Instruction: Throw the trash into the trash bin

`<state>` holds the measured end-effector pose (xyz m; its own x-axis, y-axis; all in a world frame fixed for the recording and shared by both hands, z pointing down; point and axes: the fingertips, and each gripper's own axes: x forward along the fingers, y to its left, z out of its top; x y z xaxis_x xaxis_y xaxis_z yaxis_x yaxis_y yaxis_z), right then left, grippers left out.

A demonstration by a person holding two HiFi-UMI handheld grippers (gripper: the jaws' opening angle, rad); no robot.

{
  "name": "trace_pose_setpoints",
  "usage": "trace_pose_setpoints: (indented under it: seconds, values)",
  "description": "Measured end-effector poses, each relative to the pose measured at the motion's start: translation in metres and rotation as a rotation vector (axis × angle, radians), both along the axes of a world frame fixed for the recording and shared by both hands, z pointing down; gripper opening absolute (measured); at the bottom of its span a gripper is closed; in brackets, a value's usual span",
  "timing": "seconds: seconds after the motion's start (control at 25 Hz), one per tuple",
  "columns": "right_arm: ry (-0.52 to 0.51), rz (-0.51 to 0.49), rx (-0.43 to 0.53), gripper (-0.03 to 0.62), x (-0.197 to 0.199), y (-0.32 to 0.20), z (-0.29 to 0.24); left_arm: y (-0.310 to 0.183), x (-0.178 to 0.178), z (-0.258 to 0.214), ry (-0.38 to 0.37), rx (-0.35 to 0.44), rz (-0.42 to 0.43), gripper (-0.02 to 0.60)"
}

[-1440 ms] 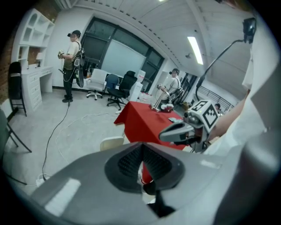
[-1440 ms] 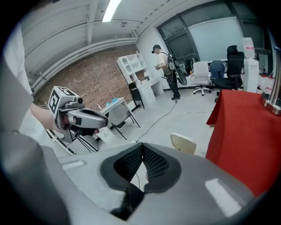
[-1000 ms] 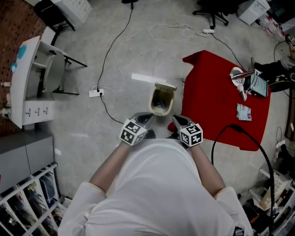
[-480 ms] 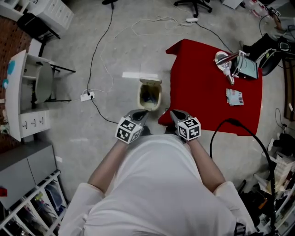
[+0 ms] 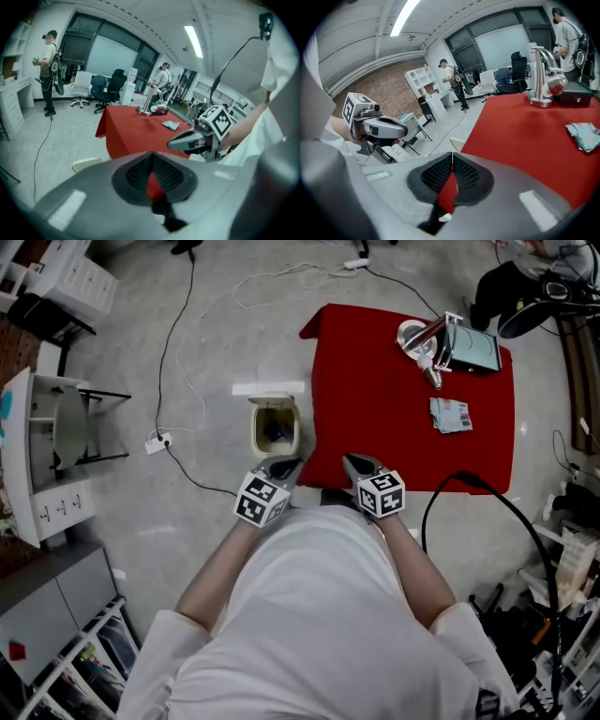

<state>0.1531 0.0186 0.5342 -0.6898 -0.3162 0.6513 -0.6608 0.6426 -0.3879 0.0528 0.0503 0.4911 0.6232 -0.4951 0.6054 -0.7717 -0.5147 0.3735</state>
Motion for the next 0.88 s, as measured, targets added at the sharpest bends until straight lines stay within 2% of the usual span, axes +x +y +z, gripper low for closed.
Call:
trace_pose_setpoints:
  seconds: [0.48,0.88]
  values:
    - [0.038,0.140,0.008,0.005,0.126,-0.051,0.014,-0.035,0.093,0.011,-0.015,-0.017,0.062,0.005]
    - [0.057,0.231,0.011,0.005,0.205,-0.078,0.020,-0.071,0.151,0.022,-0.025,-0.016,0.069,0.004]
